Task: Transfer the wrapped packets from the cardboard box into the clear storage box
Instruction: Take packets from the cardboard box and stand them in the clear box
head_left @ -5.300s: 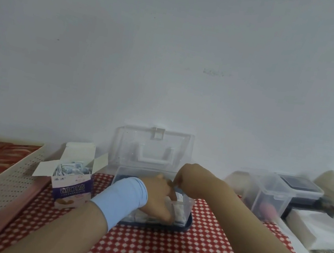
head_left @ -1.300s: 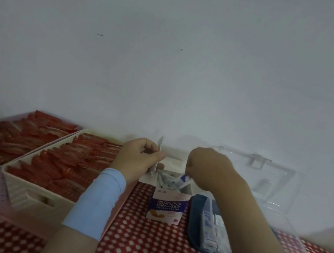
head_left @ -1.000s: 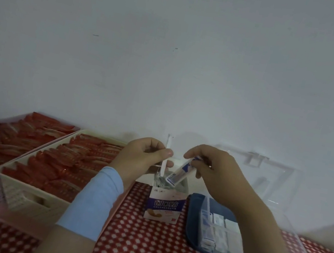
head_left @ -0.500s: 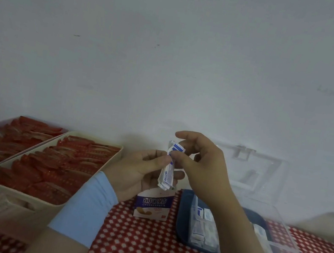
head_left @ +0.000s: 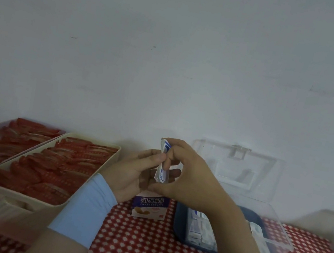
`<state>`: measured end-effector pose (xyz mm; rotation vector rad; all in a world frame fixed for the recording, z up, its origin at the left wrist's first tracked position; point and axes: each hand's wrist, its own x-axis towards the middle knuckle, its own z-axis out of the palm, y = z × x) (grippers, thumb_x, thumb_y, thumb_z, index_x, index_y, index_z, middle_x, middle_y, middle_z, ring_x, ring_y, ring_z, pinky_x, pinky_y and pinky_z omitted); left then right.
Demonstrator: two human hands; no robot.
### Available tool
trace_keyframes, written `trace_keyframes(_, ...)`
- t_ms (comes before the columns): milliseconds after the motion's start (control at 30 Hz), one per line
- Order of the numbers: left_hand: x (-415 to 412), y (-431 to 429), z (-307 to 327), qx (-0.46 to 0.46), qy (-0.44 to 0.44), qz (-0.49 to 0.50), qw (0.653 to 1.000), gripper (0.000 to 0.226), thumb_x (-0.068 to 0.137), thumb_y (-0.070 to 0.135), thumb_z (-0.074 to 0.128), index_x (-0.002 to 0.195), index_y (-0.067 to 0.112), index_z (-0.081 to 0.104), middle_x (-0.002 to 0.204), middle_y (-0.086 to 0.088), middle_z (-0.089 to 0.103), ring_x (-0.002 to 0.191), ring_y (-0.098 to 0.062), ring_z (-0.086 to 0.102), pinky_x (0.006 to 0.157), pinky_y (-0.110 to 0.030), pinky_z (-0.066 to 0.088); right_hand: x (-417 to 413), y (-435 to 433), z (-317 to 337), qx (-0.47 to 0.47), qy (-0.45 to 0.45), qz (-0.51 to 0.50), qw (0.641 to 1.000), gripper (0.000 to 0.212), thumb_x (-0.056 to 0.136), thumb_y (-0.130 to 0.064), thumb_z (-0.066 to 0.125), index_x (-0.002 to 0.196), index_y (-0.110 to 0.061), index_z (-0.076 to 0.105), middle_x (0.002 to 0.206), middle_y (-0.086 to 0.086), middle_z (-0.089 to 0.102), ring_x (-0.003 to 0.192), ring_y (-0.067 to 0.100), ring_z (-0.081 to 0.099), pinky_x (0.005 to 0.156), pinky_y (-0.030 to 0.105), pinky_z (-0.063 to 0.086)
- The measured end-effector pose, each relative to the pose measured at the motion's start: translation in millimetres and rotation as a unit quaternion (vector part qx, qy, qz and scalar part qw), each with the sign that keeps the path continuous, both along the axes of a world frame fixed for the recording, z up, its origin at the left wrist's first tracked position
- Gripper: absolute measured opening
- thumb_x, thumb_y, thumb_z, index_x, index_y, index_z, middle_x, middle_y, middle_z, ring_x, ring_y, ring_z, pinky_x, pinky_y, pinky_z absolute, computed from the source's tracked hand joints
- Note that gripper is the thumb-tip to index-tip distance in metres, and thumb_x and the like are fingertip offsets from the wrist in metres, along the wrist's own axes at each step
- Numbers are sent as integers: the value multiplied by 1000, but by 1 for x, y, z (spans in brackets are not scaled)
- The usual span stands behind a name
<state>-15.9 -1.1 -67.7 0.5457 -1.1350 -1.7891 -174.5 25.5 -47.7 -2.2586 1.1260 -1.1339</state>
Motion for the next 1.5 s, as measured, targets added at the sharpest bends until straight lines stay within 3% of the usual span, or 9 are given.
trace_keyframes(167,-4,6,1,-20,-22,-35,999,17,87,16,58,94,0,58,94,-10,72,85,-23,73,65,-31,60,-6,0,-4,-14,0,-13,1000,38,64,-13,90,76,-16,54,109,-11,54,85,3,60,67,18,53)
trace_keyframes(467,-19,15,2,-9,-25,-14,1000,24,80,18,65,96,1,59,90,-11,71,75,-19,71,60,-29,58,-23,8,3,49,34,-18,998,40,65,-31,90,80,-15,57,103,-10,60,90,7,63,79,28,58)
trace_keyframes(567,-23,22,2,2,-19,0,1000,37,76,17,66,108,-3,61,105,-16,74,88,-27,74,70,-33,62,-38,12,12,133,-108,9,985,14,92,-20,67,103,-14,61,105,0,68,94,15,65,90,33,53)
trace_keyframes(700,-29,35,3,7,-21,3,1000,33,80,15,61,109,-1,64,110,-17,74,90,-31,75,69,-32,62,-52,12,18,163,-137,-28,977,50,95,-10,63,140,-26,49,98,0,74,84,7,68,80,29,52)
trace_keyframes(867,-38,43,13,-4,-69,-18,997,38,86,15,61,119,-4,61,116,-20,71,101,-34,72,73,-33,61,-69,19,26,200,-82,-14,976,11,95,-11,64,102,-13,71,87,0,72,80,10,63,83,36,50)
trace_keyframes(1167,-56,57,26,-19,-169,-28,985,26,96,15,58,116,0,65,105,-17,74,96,-30,74,79,-38,62,-98,30,45,275,-26,-14,961,16,96,-11,62,103,-1,72,91,8,74,84,16,68,81,33,53)
trace_keyframes(1233,-57,55,21,-115,-295,87,944,17,97,21,61,102,11,74,95,-7,77,91,-23,74,86,-40,60,-102,32,45,276,-7,-57,960,14,96,-13,62,101,-5,72,92,5,77,83,15,72,73,29,52)
trace_keyframes(1333,-51,44,16,-298,-473,271,784,9,90,28,67,82,29,71,84,15,72,84,-8,66,82,-28,52,-109,27,40,250,24,-154,955,13,95,-15,61,98,-8,72,91,3,78,76,13,74,62,24,47)
trace_keyframes(1500,-48,15,2,-374,-667,170,622,58,83,29,70,137,30,51,138,10,52,131,-17,41,109,-33,35,-112,8,23,195,100,-233,947,13,93,-12,62,90,-8,73,92,8,76,69,20,74,69,32,60)
